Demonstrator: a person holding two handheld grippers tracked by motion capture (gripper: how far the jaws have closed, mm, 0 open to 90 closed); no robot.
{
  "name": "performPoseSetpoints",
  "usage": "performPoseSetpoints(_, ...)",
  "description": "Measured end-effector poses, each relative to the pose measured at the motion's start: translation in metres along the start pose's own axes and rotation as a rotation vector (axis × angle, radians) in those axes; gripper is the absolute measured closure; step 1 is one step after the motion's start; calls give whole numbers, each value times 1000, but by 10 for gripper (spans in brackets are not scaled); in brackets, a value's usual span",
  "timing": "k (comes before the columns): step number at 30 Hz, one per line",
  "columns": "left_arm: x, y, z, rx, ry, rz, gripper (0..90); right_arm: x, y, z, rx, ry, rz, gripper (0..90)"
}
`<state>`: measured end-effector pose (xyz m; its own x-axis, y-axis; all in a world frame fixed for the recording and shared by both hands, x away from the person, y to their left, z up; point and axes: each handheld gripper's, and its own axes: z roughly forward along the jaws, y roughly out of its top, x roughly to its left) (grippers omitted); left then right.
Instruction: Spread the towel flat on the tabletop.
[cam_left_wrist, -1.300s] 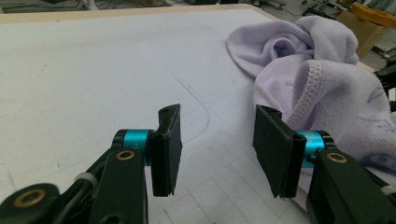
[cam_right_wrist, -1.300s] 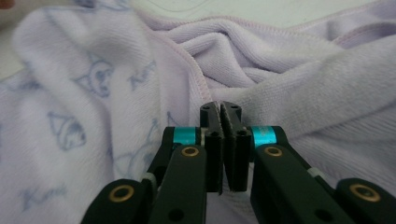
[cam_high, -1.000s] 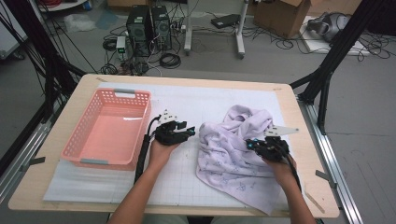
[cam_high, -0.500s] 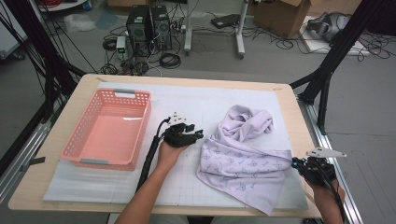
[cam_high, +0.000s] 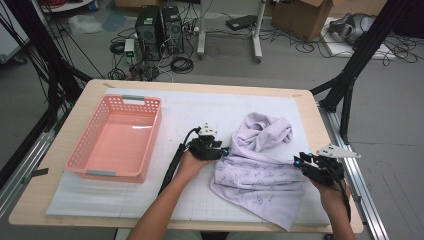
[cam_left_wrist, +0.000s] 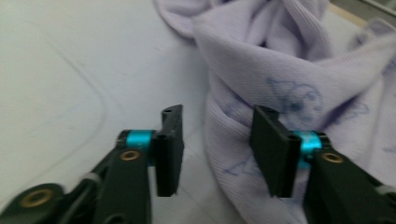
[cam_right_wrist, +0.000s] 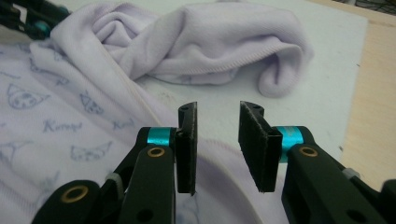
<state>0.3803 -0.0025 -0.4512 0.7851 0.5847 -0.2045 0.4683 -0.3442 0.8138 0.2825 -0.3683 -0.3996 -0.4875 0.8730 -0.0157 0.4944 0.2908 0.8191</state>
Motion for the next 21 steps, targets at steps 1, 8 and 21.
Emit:
performPoseSetpoints(1,-2,0,0,5,2,15,660,2,3,4,4,3,-3,670)
performPoseSetpoints(8,-2,2,1,35,-17,0,865,9,10,18,1,24,-1,687)
performPoseSetpoints(21,34,9,-106,-261,269,-159,882,5,24,29,-33,49,57,700)
